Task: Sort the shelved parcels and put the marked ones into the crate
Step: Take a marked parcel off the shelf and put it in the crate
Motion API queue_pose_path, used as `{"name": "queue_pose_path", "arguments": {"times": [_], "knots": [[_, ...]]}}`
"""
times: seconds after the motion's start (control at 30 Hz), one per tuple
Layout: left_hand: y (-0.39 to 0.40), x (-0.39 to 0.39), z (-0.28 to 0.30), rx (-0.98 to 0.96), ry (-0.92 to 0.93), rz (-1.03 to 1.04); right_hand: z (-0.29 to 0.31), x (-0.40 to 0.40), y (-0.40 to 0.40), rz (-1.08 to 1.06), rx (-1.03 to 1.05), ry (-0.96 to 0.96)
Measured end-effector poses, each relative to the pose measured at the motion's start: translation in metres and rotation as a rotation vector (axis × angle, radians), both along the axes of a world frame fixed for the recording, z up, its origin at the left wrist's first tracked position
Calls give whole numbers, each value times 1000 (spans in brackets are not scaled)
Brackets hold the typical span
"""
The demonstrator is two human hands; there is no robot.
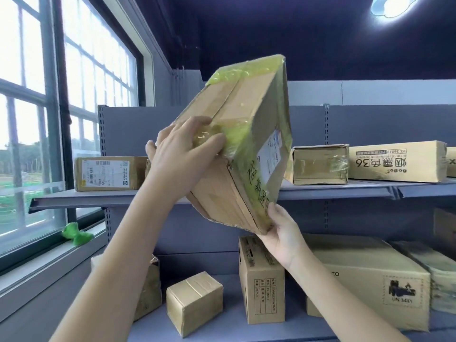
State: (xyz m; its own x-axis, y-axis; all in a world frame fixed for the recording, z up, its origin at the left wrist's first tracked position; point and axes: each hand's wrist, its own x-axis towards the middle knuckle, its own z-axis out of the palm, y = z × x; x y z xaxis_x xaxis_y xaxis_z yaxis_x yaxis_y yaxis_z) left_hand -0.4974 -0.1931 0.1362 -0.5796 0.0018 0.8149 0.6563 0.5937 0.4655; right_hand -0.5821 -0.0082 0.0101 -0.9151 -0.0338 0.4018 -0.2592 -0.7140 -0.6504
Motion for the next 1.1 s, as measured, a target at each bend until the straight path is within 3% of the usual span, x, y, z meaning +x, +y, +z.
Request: {"name": "queue_pose_path", "arguments": {"times": [0.27,0.57,0.77,0.87,1.1], "knots": [[-17,-12,-11,240,-137,-368,17,11,26,-205,76,222],[-11,-40,-35,458,-136,-507,30,35,30,-574,130,300],[-17,-53,-51,733,-305,-608,46,54,34,-603,307,448],[-19,-53,-55,750,-381,-634,51,60,34,-589,378,448],[-29,-54,-59,703,-328,-644,45,65,27,-616,501,400]]}}
